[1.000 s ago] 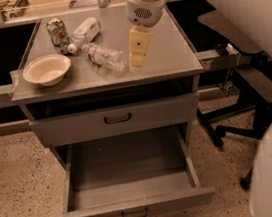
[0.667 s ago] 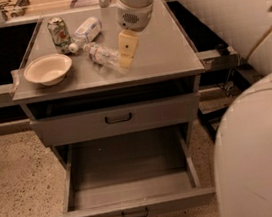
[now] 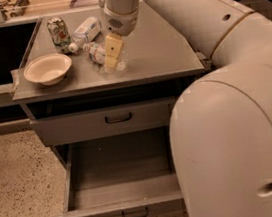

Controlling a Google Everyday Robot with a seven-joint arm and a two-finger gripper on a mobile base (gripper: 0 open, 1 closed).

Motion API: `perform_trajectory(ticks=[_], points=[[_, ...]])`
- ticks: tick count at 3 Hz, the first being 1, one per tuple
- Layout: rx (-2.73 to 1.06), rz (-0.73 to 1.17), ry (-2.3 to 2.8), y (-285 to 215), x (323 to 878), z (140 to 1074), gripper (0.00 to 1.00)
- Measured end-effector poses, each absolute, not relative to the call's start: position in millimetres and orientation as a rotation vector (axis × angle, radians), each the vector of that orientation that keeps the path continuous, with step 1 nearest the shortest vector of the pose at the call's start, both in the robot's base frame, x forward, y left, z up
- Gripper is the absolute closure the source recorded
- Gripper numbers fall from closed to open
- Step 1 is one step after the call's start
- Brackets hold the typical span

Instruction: Place water bottle into middle drawer

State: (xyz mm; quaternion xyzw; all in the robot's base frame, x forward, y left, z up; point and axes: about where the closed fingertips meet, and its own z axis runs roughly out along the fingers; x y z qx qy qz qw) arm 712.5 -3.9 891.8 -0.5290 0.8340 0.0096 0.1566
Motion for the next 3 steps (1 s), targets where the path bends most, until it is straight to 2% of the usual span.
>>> perform_trajectory(ticks=[2, 3], points=[[-1.433, 0.073, 2.474, 16.4, 735.1, 856.7, 0.00], [-1.425, 0.085, 2.501, 24.7, 737.4, 844.2, 0.14]])
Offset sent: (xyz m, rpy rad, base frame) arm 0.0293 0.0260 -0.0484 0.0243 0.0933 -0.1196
